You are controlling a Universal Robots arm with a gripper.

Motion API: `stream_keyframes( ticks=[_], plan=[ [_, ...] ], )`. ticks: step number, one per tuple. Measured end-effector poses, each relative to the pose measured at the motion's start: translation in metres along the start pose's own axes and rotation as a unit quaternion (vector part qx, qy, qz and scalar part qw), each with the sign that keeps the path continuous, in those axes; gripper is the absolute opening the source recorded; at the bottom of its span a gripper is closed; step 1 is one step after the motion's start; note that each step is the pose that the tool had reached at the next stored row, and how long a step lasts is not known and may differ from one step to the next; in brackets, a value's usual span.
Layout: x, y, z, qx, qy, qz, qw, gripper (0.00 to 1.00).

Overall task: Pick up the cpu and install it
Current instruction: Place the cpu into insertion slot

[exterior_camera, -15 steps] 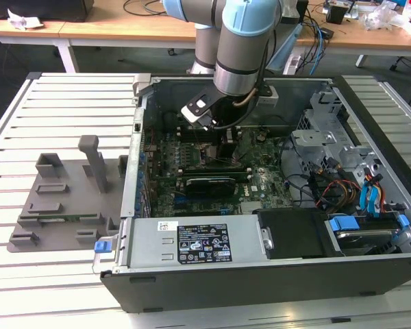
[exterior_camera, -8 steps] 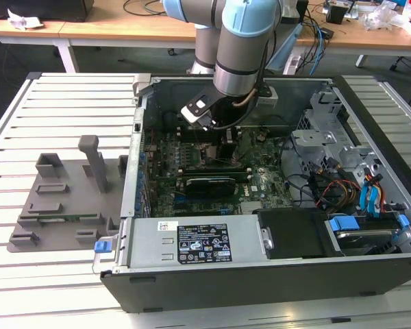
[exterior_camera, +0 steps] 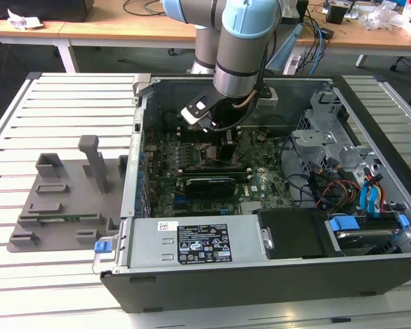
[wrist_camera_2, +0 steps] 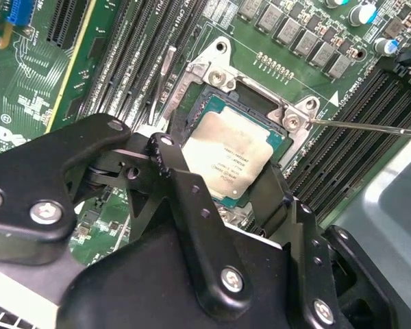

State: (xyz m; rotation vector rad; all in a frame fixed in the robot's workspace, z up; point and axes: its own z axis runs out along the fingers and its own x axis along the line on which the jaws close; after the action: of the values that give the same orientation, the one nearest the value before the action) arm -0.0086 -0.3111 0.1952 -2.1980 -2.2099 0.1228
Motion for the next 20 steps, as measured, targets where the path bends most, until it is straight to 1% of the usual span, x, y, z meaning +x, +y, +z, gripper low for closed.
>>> stream_keyframes(
  ticks=[3, 5, 8, 9, 10, 11, 12, 13, 15, 17, 19, 20],
  plan=[
    [-0.0001, 0.0, -0.0003, 0.0, 0.0, 0.0, 1.0, 0.62],
    [-0.0002, -0.0001, -0.0016, -0.0002, -0.0001, 0.0, 1.0, 0.62],
    [-0.0002, -0.0003, -0.0021, -0.0002, 0.0017, 0.0, 1.0, 0.62],
    [-0.0002, -0.0002, -0.0022, -0.0002, 0.003, 0.0, 1.0, 0.62],
    [-0.0002, -0.0002, -0.0022, -0.0002, 0.0052, 0.0, 1.0, 0.62],
    [-0.0001, -0.0002, -0.0022, -0.0002, 0.0082, -0.001, 1.0, 0.62],
    [-0.0001, -0.0002, -0.0022, -0.0002, 0.0104, -0.001, 0.9999, 0.62],
    [-0.0001, -0.0002, -0.0022, -0.0002, 0.0117, -0.001, 0.9999, 0.62],
    [-0.0002, -0.0003, -0.0031, -0.0002, 0.012, -0.001, 0.9999, 0.62],
    [-0.0003, -0.0006, -0.0082, -0.0005, 0.0121, -0.001, 0.9999, 0.62],
    [-0.0005, -0.0009, -0.012, -0.0009, 0.012, -0.001, 0.9999, 0.62],
    [-0.0004, -0.0013, -0.0156, -0.0014, 0.0121, -0.001, 0.9999, 0.62]
  ],
)
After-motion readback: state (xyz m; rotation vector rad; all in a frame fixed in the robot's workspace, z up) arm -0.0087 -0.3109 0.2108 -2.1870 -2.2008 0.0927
